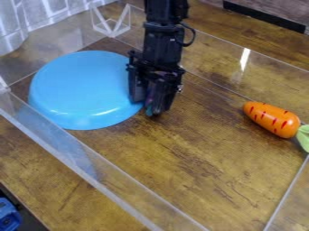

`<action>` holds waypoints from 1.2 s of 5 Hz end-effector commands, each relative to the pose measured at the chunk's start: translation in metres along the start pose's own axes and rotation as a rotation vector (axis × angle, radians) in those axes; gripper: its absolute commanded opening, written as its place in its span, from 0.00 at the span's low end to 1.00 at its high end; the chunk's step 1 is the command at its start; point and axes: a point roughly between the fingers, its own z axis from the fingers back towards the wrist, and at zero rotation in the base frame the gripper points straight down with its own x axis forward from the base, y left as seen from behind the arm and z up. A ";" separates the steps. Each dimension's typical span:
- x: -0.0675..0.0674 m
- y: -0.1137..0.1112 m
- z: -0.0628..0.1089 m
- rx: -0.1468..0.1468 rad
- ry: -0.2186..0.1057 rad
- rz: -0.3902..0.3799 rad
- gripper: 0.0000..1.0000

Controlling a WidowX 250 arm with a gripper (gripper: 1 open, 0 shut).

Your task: Remove the purple eggplant from the blue tray and put it on the table

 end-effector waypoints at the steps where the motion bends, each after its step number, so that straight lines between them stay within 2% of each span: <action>1: 0.009 -0.002 0.015 0.024 -0.049 -0.029 0.00; 3: 0.011 -0.003 0.011 0.024 -0.038 -0.042 0.00; 6: 0.009 -0.006 0.005 0.040 -0.023 -0.047 0.00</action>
